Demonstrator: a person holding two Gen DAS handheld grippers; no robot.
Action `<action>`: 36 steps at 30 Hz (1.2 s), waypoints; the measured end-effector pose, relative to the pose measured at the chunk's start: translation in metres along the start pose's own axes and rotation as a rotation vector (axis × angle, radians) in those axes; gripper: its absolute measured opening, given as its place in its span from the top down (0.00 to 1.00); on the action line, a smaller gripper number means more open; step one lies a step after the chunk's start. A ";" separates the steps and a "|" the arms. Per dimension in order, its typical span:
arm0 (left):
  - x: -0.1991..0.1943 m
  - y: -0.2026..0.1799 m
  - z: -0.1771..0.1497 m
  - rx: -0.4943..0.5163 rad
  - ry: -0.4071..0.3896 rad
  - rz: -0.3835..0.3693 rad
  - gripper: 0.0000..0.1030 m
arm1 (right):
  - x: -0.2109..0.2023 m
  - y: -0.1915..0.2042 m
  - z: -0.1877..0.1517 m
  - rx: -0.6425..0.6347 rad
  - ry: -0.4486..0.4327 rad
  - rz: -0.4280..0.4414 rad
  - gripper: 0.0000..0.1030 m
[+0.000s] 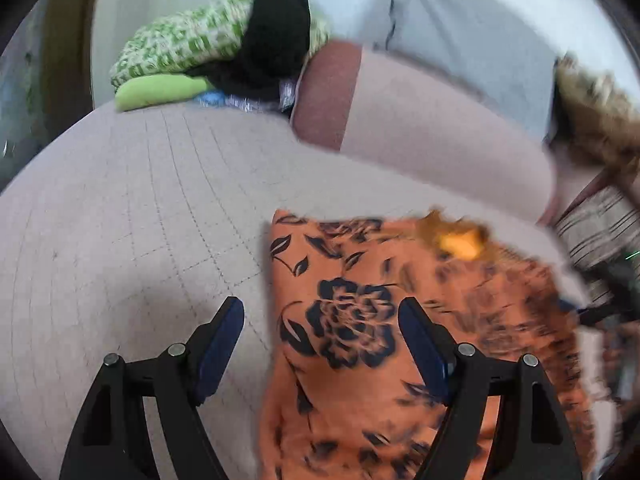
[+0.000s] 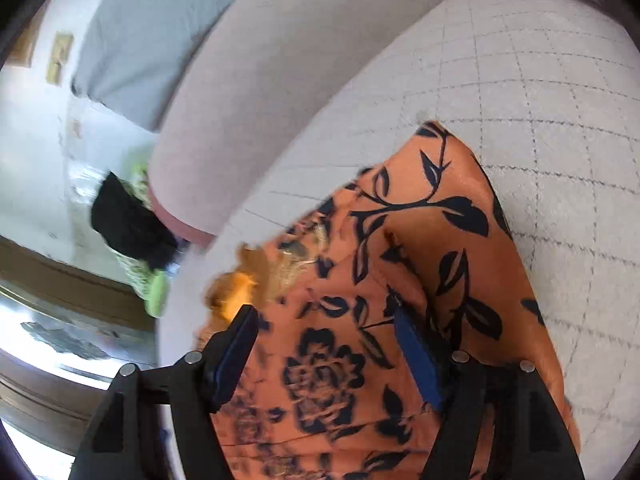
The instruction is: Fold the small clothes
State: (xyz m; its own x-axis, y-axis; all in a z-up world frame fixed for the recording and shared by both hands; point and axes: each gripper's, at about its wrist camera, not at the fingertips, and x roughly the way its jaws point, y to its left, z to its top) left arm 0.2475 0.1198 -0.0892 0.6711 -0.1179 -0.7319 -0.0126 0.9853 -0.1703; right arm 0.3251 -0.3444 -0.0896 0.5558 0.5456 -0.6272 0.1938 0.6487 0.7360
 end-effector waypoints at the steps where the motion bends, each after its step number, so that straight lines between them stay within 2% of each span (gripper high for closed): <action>1: 0.024 0.002 0.001 0.010 0.069 0.099 0.24 | -0.002 0.006 0.000 -0.029 -0.001 0.015 0.25; 2: 0.040 0.007 -0.001 0.004 0.125 0.148 0.34 | -0.003 0.009 0.002 -0.046 -0.001 0.022 0.22; 3: 0.051 0.015 -0.002 -0.024 0.159 0.130 0.33 | 0.000 0.008 0.004 -0.062 0.002 -0.004 0.18; 4: 0.045 0.018 0.001 -0.040 0.125 0.111 0.33 | 0.004 0.004 0.003 -0.066 0.010 -0.058 0.18; 5: 0.041 0.018 0.005 -0.039 0.123 0.106 0.40 | 0.014 -0.005 0.003 -0.056 0.027 -0.084 0.18; 6: 0.035 0.018 0.009 -0.044 0.111 0.078 0.44 | 0.016 -0.005 -0.003 -0.059 0.020 -0.068 0.18; 7: 0.028 0.019 0.015 -0.054 0.086 0.026 0.44 | 0.015 0.000 -0.005 -0.084 0.008 -0.062 0.18; 9: 0.025 0.021 0.027 -0.062 0.059 -0.040 0.38 | 0.015 0.003 -0.008 -0.143 0.016 -0.083 0.18; 11: 0.038 0.027 0.036 -0.086 0.085 -0.056 0.36 | 0.019 0.007 -0.012 -0.163 0.017 -0.083 0.18; 12: 0.048 0.030 0.039 -0.092 0.114 -0.047 0.43 | 0.020 0.007 -0.014 -0.165 0.015 -0.073 0.18; 13: 0.066 0.035 0.040 -0.097 0.179 -0.059 0.64 | 0.022 0.007 -0.014 -0.162 0.013 -0.064 0.18; 14: 0.077 0.038 0.039 -0.112 0.227 -0.066 0.90 | 0.023 0.005 -0.013 -0.162 0.015 -0.059 0.18; 15: 0.078 0.044 0.040 -0.148 0.217 -0.092 0.91 | 0.013 -0.002 -0.013 -0.169 0.018 -0.058 0.18; 16: 0.076 0.048 0.044 -0.159 0.198 -0.084 0.91 | 0.013 -0.001 -0.014 -0.177 0.024 -0.062 0.18; 18: 0.067 0.043 0.050 -0.081 0.118 0.064 0.95 | 0.008 -0.002 -0.014 -0.200 0.034 -0.077 0.18; 19: 0.068 0.042 0.049 -0.039 0.106 0.128 0.95 | 0.009 -0.002 -0.015 -0.207 0.037 -0.082 0.18; 20: 0.079 0.047 0.046 -0.047 0.171 0.125 0.95 | 0.010 -0.001 -0.015 -0.211 0.037 -0.086 0.18; 23: 0.056 0.057 0.046 -0.121 0.104 0.072 0.93 | 0.009 -0.001 -0.017 -0.219 0.029 -0.091 0.18; 25: 0.032 0.057 0.044 -0.162 0.073 -0.001 0.69 | 0.007 0.001 -0.017 -0.221 0.029 -0.092 0.18; 26: 0.021 0.054 0.041 -0.167 0.052 -0.039 0.51 | 0.004 0.002 -0.016 -0.211 0.029 -0.094 0.18; 28: -0.004 0.038 0.033 -0.125 0.000 -0.117 0.48 | -0.006 0.006 -0.018 -0.192 0.009 -0.101 0.18; 31: -0.016 0.012 0.014 -0.048 0.034 -0.212 0.48 | -0.023 0.022 -0.026 -0.217 -0.006 -0.039 0.18; 33: -0.002 -0.003 -0.002 0.010 0.084 -0.186 0.48 | -0.021 0.029 -0.034 -0.237 0.044 0.001 0.17; 34: 0.014 -0.005 -0.009 0.018 0.140 -0.122 0.48 | -0.015 0.027 -0.037 -0.230 0.081 0.009 0.17; 35: 0.027 -0.006 -0.017 0.029 0.180 -0.068 0.51 | -0.006 0.020 -0.040 -0.213 0.124 -0.015 0.16; 36: 0.024 -0.012 -0.019 0.067 0.149 -0.051 0.51 | 0.006 0.003 -0.042 -0.162 0.180 -0.093 0.20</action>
State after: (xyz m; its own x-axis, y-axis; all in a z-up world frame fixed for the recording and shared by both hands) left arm 0.2494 0.1033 -0.1172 0.5522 -0.1804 -0.8140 0.0715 0.9830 -0.1693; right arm 0.2952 -0.3163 -0.1019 0.3864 0.5561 -0.7358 0.0971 0.7688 0.6321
